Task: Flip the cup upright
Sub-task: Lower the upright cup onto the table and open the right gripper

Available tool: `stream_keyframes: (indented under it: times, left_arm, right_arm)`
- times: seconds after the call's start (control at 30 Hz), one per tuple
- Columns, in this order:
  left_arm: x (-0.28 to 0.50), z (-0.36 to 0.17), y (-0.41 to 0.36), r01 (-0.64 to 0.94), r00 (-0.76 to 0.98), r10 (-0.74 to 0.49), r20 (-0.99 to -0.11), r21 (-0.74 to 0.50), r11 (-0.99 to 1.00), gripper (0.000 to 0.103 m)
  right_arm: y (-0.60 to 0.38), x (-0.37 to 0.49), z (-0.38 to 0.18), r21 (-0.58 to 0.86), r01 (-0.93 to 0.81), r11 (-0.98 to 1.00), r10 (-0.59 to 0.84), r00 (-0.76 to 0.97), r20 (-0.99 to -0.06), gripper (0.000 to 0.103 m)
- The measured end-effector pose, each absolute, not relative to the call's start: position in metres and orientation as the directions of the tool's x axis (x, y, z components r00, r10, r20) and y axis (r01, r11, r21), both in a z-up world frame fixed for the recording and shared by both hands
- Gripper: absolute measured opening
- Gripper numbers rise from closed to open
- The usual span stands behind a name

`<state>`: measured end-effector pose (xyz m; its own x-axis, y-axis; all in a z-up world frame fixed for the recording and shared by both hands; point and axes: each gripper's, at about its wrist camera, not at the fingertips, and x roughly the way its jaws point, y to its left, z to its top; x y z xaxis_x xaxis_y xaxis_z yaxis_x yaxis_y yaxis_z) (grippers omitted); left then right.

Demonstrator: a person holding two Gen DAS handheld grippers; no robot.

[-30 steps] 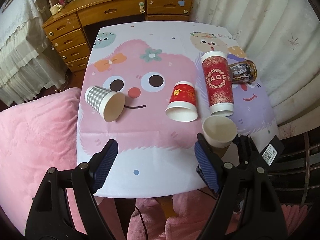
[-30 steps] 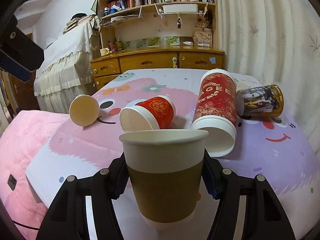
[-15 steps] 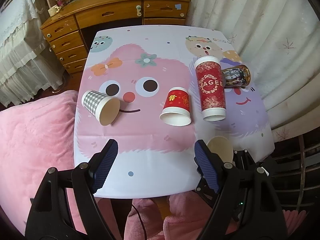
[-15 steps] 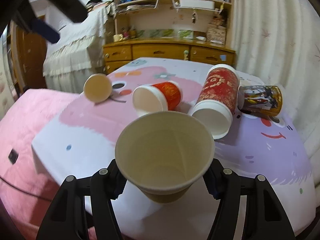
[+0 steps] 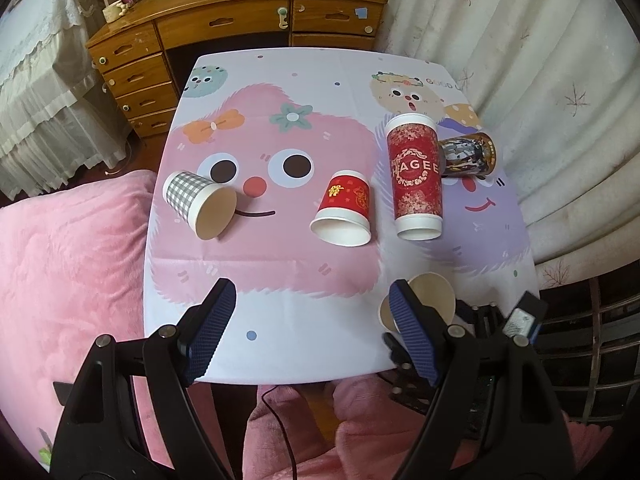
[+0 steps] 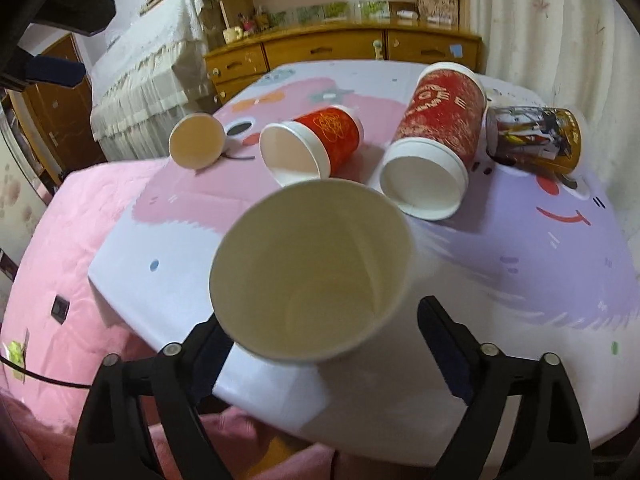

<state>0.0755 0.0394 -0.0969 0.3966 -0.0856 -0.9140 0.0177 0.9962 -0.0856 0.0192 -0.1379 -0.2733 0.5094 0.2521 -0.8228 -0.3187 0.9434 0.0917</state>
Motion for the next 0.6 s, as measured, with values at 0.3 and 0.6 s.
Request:
stream_keyframes:
  times: [0.3,0.6]
  left_arm:
    - [0.034,-0.118,0.022,-0.012,0.305,-0.068,-0.950,-0.075,0.997,0.077]
    - [0.010,-0.070,-0.001,-0.118,0.489,-0.090,-0.867,-0.169,0.979,0.077]
  right_arm:
    - [-0.183,0.001,-0.220,0.009,-0.370,0.929,0.169,0.404,-0.899,0.094]
    - [-0.237,0.014,-0.134,0.115,-0.156,0.981,0.144,0.193,-0.971,0.100]
